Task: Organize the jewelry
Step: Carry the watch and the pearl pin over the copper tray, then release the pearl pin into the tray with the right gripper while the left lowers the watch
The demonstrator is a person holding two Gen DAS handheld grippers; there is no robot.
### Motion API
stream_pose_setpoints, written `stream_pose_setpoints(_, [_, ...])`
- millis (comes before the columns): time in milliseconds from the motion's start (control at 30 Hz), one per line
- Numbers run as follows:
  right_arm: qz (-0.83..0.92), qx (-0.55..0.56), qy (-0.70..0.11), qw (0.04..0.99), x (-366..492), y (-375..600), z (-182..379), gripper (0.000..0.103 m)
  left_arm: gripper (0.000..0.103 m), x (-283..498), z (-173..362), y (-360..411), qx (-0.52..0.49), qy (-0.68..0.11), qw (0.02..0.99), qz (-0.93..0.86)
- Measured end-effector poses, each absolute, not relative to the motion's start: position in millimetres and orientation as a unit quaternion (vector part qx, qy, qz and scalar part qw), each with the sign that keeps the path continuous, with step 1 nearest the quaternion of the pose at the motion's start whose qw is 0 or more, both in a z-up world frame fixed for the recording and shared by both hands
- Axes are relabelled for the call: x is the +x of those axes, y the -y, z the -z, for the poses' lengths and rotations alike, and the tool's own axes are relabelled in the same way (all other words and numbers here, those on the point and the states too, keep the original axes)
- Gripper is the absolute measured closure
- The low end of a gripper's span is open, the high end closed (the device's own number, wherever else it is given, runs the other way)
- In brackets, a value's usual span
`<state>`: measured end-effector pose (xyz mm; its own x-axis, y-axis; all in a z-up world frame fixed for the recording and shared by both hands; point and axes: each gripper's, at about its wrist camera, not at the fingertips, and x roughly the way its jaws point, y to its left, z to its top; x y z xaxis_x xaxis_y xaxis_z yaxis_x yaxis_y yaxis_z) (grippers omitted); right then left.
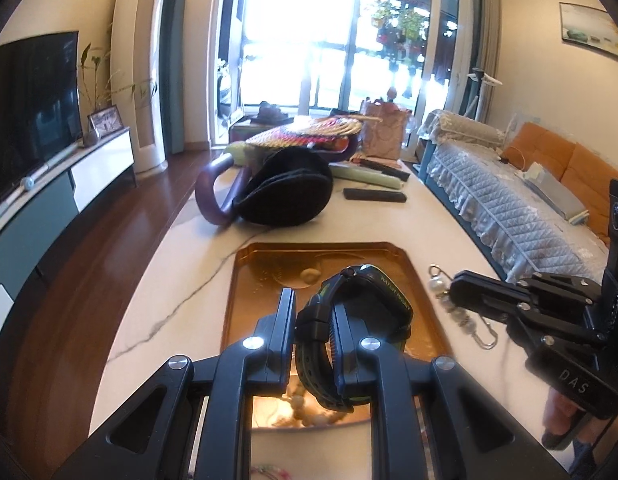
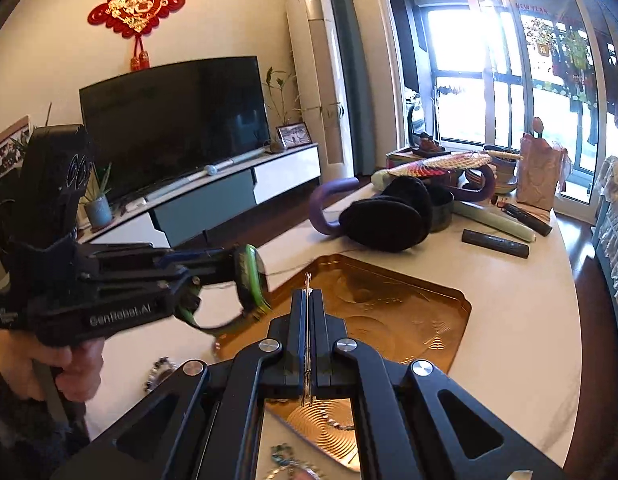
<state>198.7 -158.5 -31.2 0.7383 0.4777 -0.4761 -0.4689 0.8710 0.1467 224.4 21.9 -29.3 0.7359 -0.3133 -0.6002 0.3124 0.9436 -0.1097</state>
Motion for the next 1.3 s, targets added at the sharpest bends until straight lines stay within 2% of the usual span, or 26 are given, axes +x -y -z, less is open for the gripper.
stream_pose_setpoints(500, [-0.214,0.023,-0.359,0.908,255.6,175.5,103.5,0.102,0.086,292.8,110.9,-45.1,-0.076,-0.428,0.883,0.179])
stream_pose_setpoints(633, [-0.213,0.021,-0.384,0.898,260.1,176.5,118.1,0.102,0.086,300.5,126.2,-42.1,-0.067,-0.45,0.875,0.164])
stream_pose_setpoints(1067, [-0.176,0.038,-0.421,0.889,268.8,181.4,138.8,0.101,0.09,290.7,118.4,-33.7,-0.021,-0.437,0.887,0.147])
stream_pose_setpoints(1100, [-0.174,0.041,-0.42,0.89,268.2,181.7,137.9,0.094,0.088,290.5,116.3,-32.9,-0.02,-0.437,0.887,0.147])
stream_pose_setpoints(1167, [-0.165,0.054,-0.42,0.891,266.2,183.6,133.3,0.071,0.082,283.9,103.2,-33.2,-0.019,-0.427,0.892,0.144])
stream_pose_setpoints(1200, [-0.161,0.057,-0.418,0.892,264.2,184.6,129.9,0.055,0.071,280.8,97.4,-33.5,-0.019,-0.423,0.894,0.145])
stream_pose_setpoints(1233, [-0.156,0.058,-0.411,0.896,259.8,185.7,124.2,0.052,0.052,274.6,88.3,-34.4,-0.017,-0.416,0.898,0.145])
stream_pose_setpoints(1300, [-0.154,0.055,-0.4,0.902,251.3,185.8,113.3,0.052,0.036,261.4,71.7,-34.7,-0.009,-0.394,0.908,0.141])
